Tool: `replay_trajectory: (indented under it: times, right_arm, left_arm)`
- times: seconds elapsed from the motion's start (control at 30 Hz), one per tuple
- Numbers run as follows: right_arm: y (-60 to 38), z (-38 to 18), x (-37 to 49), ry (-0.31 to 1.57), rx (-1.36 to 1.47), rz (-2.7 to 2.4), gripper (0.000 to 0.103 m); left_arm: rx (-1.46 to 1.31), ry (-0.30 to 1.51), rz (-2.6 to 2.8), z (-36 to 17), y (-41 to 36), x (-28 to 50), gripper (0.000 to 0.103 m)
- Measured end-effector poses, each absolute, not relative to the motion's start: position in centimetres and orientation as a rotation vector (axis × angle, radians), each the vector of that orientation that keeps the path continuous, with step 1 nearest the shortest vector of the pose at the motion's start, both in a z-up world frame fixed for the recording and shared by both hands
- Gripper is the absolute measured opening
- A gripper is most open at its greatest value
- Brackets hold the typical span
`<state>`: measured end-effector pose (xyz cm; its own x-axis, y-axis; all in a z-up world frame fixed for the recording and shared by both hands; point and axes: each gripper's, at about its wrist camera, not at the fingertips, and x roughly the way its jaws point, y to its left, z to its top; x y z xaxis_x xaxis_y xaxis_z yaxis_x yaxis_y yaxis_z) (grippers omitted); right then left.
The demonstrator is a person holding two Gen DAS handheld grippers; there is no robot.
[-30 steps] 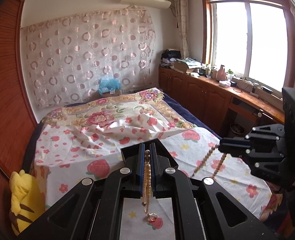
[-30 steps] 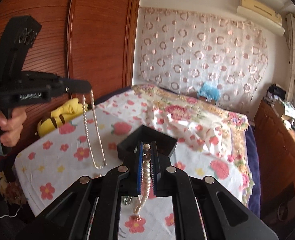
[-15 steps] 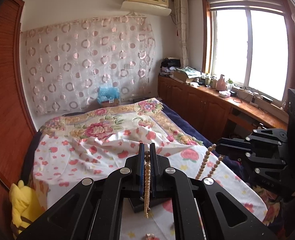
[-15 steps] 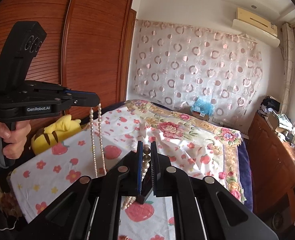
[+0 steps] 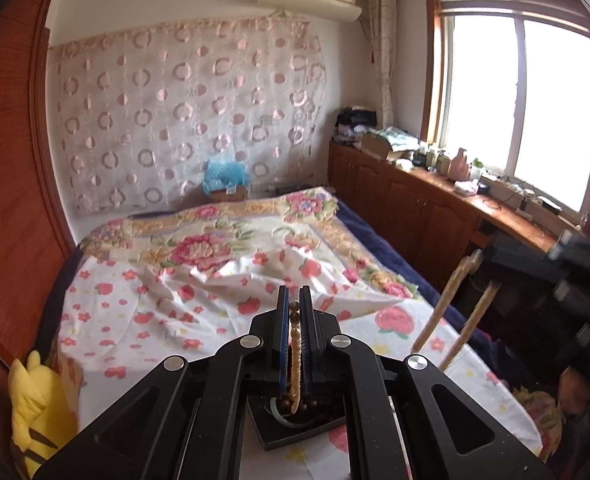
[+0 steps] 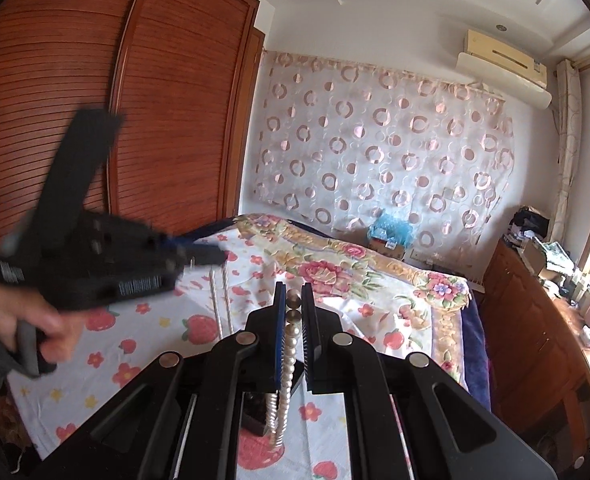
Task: Organize jewelry
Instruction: 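Carry both pearl necklaces over the black box with both tools, then lower the pearl necklaces into the black box and open both tools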
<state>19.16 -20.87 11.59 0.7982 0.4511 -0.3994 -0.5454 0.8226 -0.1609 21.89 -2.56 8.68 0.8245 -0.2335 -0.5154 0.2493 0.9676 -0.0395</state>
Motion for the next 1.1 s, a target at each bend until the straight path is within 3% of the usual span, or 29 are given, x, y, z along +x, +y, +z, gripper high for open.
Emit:
replay_trajectory:
  times: [0.57, 1.1]
  right_arm:
    - [-17.5, 10.6, 25.0, 0.402, -0.308, 0.548, 0.009]
    - [-15.5, 0.7, 30.2, 0.614, -0.246, 0.547, 0.009]
  left_arm:
    - [-0.014, 0.690, -0.263, -0.1, -2.3, 24.6, 0.005]
    - [-0.029, 0.743, -0.253, -3.4, -1.4, 23.5, 0.005]
